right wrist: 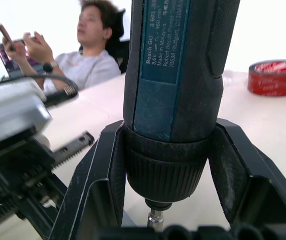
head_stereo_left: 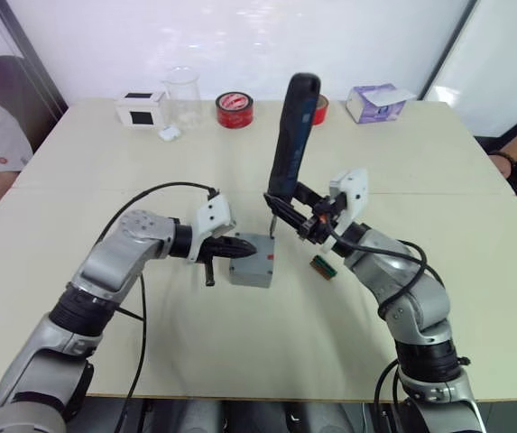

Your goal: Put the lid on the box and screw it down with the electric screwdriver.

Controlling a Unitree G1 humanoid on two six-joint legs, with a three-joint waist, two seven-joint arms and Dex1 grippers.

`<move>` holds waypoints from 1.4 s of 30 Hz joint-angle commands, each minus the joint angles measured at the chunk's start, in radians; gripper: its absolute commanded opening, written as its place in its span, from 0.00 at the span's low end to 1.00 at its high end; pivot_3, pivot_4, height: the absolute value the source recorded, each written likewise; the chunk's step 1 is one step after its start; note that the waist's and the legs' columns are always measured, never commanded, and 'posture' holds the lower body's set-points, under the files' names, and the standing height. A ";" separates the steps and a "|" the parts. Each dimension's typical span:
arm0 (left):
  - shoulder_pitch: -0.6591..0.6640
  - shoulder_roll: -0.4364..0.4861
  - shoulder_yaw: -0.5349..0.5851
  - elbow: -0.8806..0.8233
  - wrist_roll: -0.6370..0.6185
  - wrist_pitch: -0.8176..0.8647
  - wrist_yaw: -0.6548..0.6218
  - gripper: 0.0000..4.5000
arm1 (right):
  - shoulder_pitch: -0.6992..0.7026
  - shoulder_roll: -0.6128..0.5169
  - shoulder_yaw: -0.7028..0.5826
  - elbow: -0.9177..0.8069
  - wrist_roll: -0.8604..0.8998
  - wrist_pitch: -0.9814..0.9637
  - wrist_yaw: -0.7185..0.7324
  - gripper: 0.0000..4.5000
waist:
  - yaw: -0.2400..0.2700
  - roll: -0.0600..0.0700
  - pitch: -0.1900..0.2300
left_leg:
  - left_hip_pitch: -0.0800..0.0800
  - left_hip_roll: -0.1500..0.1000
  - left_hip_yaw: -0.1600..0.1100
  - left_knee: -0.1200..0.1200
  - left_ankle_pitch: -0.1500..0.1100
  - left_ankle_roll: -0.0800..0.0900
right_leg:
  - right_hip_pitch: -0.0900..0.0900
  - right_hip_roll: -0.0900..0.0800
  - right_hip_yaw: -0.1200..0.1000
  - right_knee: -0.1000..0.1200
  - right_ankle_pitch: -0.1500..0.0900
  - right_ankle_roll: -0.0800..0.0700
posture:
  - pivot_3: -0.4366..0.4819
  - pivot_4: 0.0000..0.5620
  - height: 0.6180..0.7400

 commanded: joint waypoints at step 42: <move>0.068 0.005 -0.007 -0.017 0.029 0.033 0.009 0.00 | 0.082 0.006 0.096 0.093 -0.175 -0.073 -0.030 0.40 | -0.001 -0.003 -0.020 | 0.018 0.001 0.000 -0.001 0.000 0.001 | 0.018 0.000 0.000 0.000 -0.001 -0.001 | 0.48 0.27 1.00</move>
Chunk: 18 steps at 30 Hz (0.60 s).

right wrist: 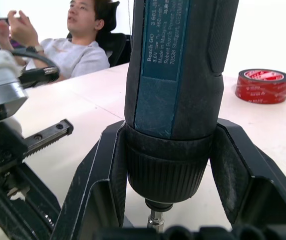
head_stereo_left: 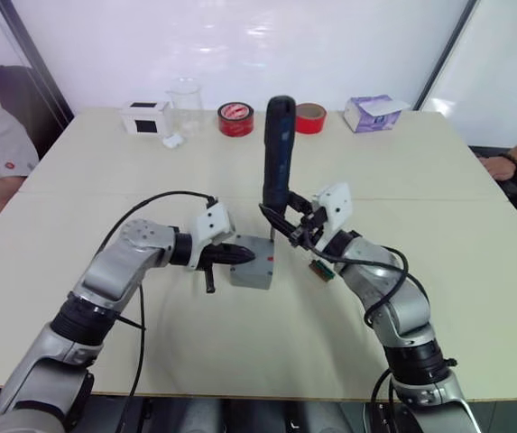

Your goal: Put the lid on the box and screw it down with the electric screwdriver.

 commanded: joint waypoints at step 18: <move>0.036 0.009 -0.009 -0.003 0.021 0.023 -0.002 0.00 | 0.087 -0.019 0.036 0.053 -0.048 0.088 -0.049 0.40 | 0.000 -0.003 -0.005 | 0.016 0.004 0.000 -0.003 -0.002 0.003 | 0.016 0.000 -0.001 -0.003 -0.007 -0.008 | 0.48 0.27 1.00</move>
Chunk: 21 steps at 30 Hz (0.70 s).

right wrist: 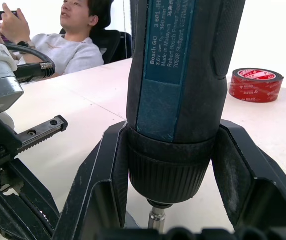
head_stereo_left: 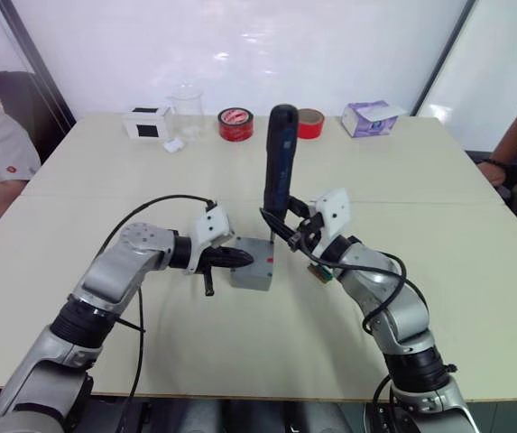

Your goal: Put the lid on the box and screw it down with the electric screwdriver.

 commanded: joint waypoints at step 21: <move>0.032 -0.002 -0.009 -0.019 0.014 0.028 0.015 0.00 | 0.027 -0.030 -0.012 0.046 -0.019 0.060 0.008 0.40 | 0.000 -0.001 -0.004 | 0.000 0.002 0.000 0.000 0.000 0.000 | 0.000 0.000 0.000 -0.001 -0.001 -0.001 | 0.48 0.27 1.00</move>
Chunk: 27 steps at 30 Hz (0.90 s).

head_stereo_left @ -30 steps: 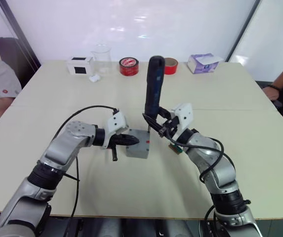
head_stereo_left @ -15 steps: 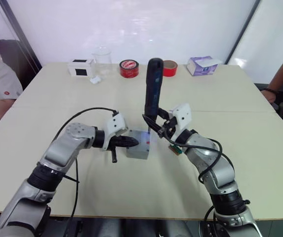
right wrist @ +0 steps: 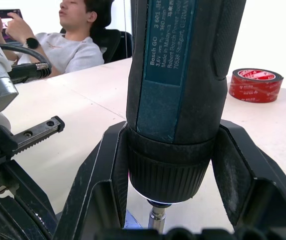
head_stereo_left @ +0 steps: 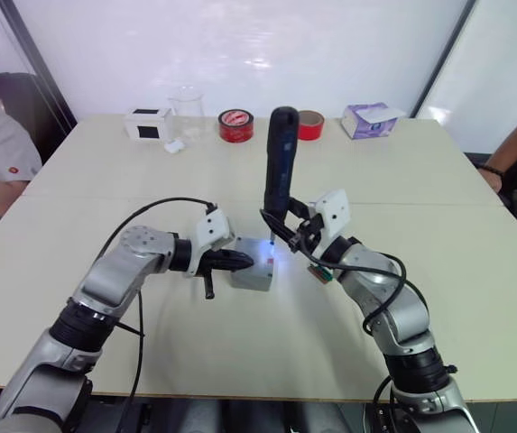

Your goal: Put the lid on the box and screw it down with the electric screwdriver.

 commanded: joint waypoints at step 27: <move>0.045 0.094 0.157 -0.322 -0.314 0.228 -0.061 0.00 | -0.372 -0.802 -0.379 0.298 0.804 1.218 -0.012 0.40 | 0.001 0.007 0.020 | -0.032 -0.002 0.000 0.000 -0.003 0.006 | -0.029 -0.003 -0.002 -0.003 0.001 0.000 | 0.48 0.27 1.00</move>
